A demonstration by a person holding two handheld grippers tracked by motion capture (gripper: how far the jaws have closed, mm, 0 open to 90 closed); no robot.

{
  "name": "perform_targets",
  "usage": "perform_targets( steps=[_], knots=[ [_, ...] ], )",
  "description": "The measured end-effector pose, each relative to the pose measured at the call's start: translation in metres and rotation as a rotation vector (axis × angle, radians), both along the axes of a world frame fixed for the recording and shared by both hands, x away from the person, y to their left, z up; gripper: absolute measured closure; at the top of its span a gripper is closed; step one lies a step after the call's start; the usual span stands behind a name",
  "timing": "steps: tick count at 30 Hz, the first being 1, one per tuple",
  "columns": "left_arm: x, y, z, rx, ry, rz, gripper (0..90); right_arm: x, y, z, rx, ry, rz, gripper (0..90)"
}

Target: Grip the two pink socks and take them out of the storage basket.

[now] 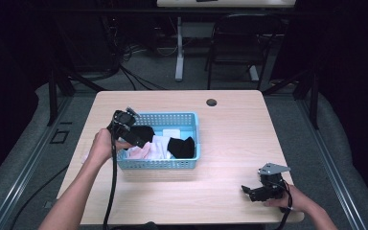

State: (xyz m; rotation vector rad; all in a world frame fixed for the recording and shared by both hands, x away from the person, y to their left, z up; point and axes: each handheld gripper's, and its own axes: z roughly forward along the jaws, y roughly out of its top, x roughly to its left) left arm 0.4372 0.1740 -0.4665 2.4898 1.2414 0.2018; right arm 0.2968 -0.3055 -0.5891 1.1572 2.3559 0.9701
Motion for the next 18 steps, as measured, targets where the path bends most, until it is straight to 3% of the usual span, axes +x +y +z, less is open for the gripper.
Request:
perform_targets(
  steps=[8, 18],
  knots=[
    [0.000, -0.015, -0.018, 0.027, 0.061, -0.021, 21.4, 0.000, 0.000, 0.000, 0.000, -0.001, 0.001, 0.0],
    [0.008, -0.018, -0.038, 0.047, 0.133, 0.017, 34.7, 0.000, 0.000, 0.000, 0.000, -0.001, 0.001, 0.0]
  ],
)
